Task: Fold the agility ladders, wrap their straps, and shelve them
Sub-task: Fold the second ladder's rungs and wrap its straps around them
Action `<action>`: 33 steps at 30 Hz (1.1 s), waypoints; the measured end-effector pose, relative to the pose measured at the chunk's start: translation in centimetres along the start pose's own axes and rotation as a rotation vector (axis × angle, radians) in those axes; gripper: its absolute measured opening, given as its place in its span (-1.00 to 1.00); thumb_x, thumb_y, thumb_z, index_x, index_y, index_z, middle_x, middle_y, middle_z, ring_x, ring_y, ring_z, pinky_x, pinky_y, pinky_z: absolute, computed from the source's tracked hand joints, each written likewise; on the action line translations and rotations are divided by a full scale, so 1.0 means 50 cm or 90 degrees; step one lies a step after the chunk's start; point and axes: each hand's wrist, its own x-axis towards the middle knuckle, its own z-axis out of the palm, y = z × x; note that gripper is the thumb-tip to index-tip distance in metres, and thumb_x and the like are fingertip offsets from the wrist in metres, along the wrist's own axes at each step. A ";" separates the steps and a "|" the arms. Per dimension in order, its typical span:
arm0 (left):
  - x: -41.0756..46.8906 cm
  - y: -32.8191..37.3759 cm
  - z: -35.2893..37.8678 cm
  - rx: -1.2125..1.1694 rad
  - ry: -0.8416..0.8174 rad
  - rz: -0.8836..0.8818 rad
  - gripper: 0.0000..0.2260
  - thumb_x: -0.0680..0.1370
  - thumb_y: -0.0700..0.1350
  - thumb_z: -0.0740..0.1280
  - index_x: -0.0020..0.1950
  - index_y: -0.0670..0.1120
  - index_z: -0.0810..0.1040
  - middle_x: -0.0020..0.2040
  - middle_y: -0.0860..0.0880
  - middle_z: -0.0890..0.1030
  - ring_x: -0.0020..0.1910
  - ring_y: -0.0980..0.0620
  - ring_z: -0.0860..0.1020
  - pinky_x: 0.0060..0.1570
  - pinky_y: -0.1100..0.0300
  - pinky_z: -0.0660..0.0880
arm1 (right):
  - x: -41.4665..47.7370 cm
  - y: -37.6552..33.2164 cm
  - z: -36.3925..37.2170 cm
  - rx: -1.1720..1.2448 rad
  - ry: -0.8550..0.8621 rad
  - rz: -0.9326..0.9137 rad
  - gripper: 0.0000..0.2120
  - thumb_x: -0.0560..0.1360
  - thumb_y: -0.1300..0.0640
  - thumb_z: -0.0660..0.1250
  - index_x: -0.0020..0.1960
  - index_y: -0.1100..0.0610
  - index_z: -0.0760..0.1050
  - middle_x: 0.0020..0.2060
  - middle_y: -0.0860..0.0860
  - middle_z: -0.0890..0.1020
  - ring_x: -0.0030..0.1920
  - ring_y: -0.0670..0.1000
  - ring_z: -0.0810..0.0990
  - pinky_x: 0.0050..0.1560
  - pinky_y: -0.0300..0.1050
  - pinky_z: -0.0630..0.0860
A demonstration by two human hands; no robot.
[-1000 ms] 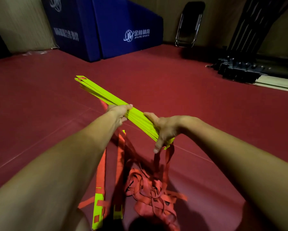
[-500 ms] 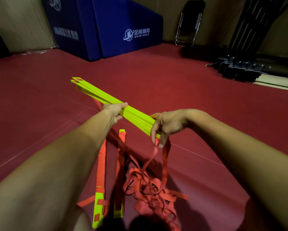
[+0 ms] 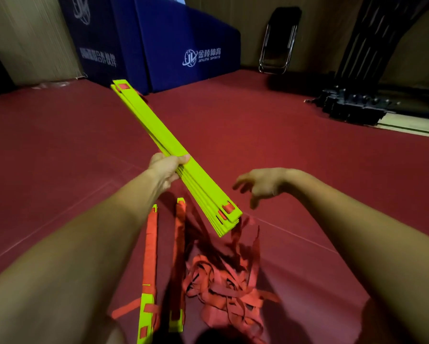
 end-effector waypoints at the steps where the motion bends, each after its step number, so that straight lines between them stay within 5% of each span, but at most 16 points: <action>1: -0.003 0.002 0.005 -0.013 -0.007 0.009 -0.76 0.52 -0.33 0.44 -0.11 -0.11 0.39 -0.16 -0.08 0.59 -0.25 0.05 0.59 -0.22 0.09 0.60 | 0.006 -0.001 0.013 0.063 -0.019 -0.014 -0.34 0.42 0.38 0.43 0.46 0.10 0.35 0.22 0.05 0.57 0.22 0.09 0.55 0.13 0.02 0.52; 3: -0.006 0.006 0.013 -0.045 -0.025 0.016 -0.73 0.52 -0.35 0.42 -0.11 -0.11 0.36 -0.14 -0.10 0.59 -0.22 0.02 0.60 -0.10 0.00 0.61 | 0.015 0.003 0.045 0.168 -0.083 -0.040 -0.42 0.39 0.42 0.40 0.32 0.01 0.43 -0.04 -0.08 0.58 -0.04 -0.04 0.56 -0.11 0.01 0.51; 5: -0.004 0.007 0.015 -0.064 -0.042 0.021 -0.72 0.52 -0.38 0.41 -0.09 -0.12 0.34 -0.14 -0.11 0.57 -0.21 0.00 0.61 -0.21 0.02 0.64 | 0.027 0.014 0.074 0.216 -0.141 -0.043 -0.57 0.35 0.38 0.41 0.09 -0.02 0.51 -0.21 -0.16 0.58 -0.18 -0.16 0.48 -0.18 -0.11 0.40; 7: -0.007 0.007 0.014 -0.053 -0.047 0.032 -0.69 0.51 -0.39 0.41 -0.06 -0.10 0.32 -0.15 -0.12 0.56 -0.22 -0.01 0.61 -0.36 0.09 0.64 | 0.035 0.022 0.080 0.179 -0.153 -0.015 -0.76 0.42 0.31 0.45 0.02 0.08 0.57 -0.27 -0.16 0.61 -0.21 -0.16 0.49 -0.18 -0.15 0.39; 9: -0.008 0.001 0.007 -0.015 -0.046 0.042 -0.66 0.50 -0.40 0.42 -0.08 -0.08 0.29 -0.12 -0.13 0.56 -0.18 -0.05 0.62 -0.29 0.06 0.65 | 0.036 0.026 0.075 0.098 -0.136 0.018 -0.95 0.48 0.24 0.45 -0.11 0.21 0.58 -0.35 -0.07 0.61 -0.26 -0.10 0.53 -0.25 -0.25 0.44; 11: -0.010 -0.004 -0.002 0.037 -0.044 0.048 -0.64 0.49 -0.40 0.42 -0.12 -0.06 0.29 -0.10 -0.13 0.57 -0.16 -0.07 0.61 -0.19 0.02 0.63 | 0.034 0.025 0.071 0.128 -0.100 0.023 -0.86 0.51 0.22 0.43 -0.23 0.16 0.57 -0.45 -0.07 0.60 -0.35 -0.10 0.57 -0.36 -0.29 0.42; 16: -0.015 0.000 -0.009 0.101 -0.079 0.066 -0.65 0.49 -0.41 0.42 -0.11 -0.05 0.32 -0.13 -0.10 0.57 -0.21 0.00 0.60 -0.39 0.16 0.61 | 0.029 -0.006 0.046 0.463 -0.058 -0.057 -0.95 0.48 0.26 0.43 -0.15 0.16 0.59 -0.40 0.03 0.59 -0.38 -0.06 0.54 -0.31 -0.19 0.36; 22: -0.016 -0.010 -0.013 0.219 -0.127 0.068 -0.67 0.46 -0.37 0.47 -0.05 -0.03 0.40 0.01 -0.19 0.61 -0.01 -0.16 0.64 0.07 -0.18 0.58 | 0.027 -0.046 -0.016 0.690 0.210 -0.099 -0.88 0.43 0.28 0.46 -0.16 0.11 0.57 -0.34 0.09 0.60 -0.38 -0.06 0.44 -0.30 -0.19 0.24; 29: -0.033 -0.039 -0.031 0.311 -0.261 0.031 -0.61 0.45 -0.44 0.44 0.09 -0.03 0.45 0.16 -0.29 0.61 0.10 -0.25 0.62 0.08 -0.28 0.55 | -0.002 -0.093 -0.118 0.766 0.466 -0.206 -0.78 0.37 0.34 0.50 -0.08 0.08 0.61 -0.26 0.00 0.62 -0.39 -0.13 0.47 -0.36 -0.24 0.30; 33: -0.043 -0.047 -0.033 0.353 -0.324 0.006 -0.54 0.46 -0.47 0.41 0.25 -0.12 0.44 0.18 -0.30 0.60 -0.04 -0.14 0.63 -0.22 0.03 0.63 | -0.022 -0.097 -0.161 0.740 0.582 -0.233 -0.72 0.37 0.39 0.48 0.05 0.18 0.62 -0.21 -0.01 0.61 -0.35 -0.18 0.54 -0.33 -0.31 0.42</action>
